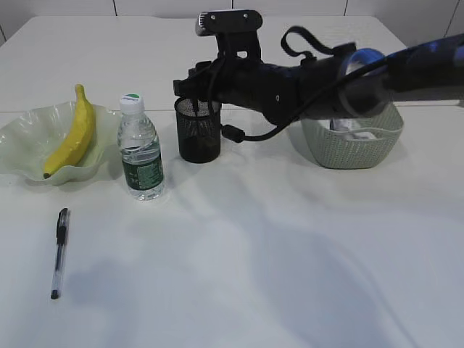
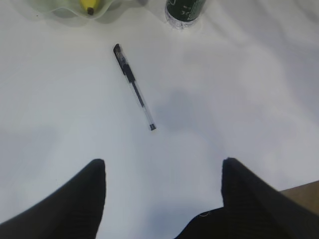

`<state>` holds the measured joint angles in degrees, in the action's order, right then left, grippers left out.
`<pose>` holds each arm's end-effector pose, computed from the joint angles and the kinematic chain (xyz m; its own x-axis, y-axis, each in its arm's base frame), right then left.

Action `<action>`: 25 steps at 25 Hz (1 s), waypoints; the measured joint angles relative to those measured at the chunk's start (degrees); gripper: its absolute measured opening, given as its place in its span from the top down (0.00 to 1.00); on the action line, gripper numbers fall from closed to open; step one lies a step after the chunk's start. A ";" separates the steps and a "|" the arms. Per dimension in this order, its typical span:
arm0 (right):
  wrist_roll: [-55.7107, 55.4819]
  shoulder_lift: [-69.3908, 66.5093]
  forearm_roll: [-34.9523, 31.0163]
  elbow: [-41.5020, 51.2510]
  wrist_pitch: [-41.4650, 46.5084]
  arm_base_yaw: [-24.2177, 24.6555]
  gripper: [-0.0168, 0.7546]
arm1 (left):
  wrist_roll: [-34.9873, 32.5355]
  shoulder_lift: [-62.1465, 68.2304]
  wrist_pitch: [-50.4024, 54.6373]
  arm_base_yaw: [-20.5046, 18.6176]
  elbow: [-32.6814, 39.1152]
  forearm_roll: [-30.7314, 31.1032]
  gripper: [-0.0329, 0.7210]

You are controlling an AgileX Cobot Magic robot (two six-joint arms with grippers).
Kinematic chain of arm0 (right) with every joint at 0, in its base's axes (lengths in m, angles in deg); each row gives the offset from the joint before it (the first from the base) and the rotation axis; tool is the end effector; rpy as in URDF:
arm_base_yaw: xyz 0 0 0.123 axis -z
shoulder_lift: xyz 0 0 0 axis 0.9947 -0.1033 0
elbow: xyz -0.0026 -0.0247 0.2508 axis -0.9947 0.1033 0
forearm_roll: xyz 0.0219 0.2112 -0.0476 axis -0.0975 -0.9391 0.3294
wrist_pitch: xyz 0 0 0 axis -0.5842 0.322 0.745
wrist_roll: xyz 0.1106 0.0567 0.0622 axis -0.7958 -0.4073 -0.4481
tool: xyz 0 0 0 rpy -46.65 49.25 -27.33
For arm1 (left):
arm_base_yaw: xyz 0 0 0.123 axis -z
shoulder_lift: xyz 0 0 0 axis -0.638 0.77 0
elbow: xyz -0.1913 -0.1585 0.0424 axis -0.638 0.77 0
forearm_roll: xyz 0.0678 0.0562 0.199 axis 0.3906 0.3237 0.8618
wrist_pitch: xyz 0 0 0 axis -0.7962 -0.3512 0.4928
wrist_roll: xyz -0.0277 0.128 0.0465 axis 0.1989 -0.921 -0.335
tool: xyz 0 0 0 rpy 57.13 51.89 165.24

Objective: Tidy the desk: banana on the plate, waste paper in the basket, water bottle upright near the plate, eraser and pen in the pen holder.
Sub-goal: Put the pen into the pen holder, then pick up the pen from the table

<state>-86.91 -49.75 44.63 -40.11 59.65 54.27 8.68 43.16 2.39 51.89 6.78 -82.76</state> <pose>0.4441 0.2501 0.1812 -0.2972 -0.0558 -0.9532 -0.4468 0.8904 0.0872 0.1356 -0.0436 0.2754 -0.8058 -0.0005 -0.5921 0.1342 0.9738 -0.1834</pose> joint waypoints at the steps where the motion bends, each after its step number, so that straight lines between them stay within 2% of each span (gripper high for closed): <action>1: 0.00 1.25 0.00 0.00 2.79 0.00 0.68 | 0.00 0.00 0.00 0.00 0.00 0.00 0.27; 19: -1.95 21.56 2.69 0.00 60.15 0.00 0.68 | 0.83 0.37 -5.83 0.00 0.00 0.00 0.27; 25: -5.21 23.50 4.66 0.00 72.42 0.00 0.68 | 2.54 5.30 -5.83 0.00 0.00 -0.18 0.27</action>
<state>-92.13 -26.25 49.29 -40.11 132.07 54.27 11.22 48.46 -3.43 51.89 6.78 -82.94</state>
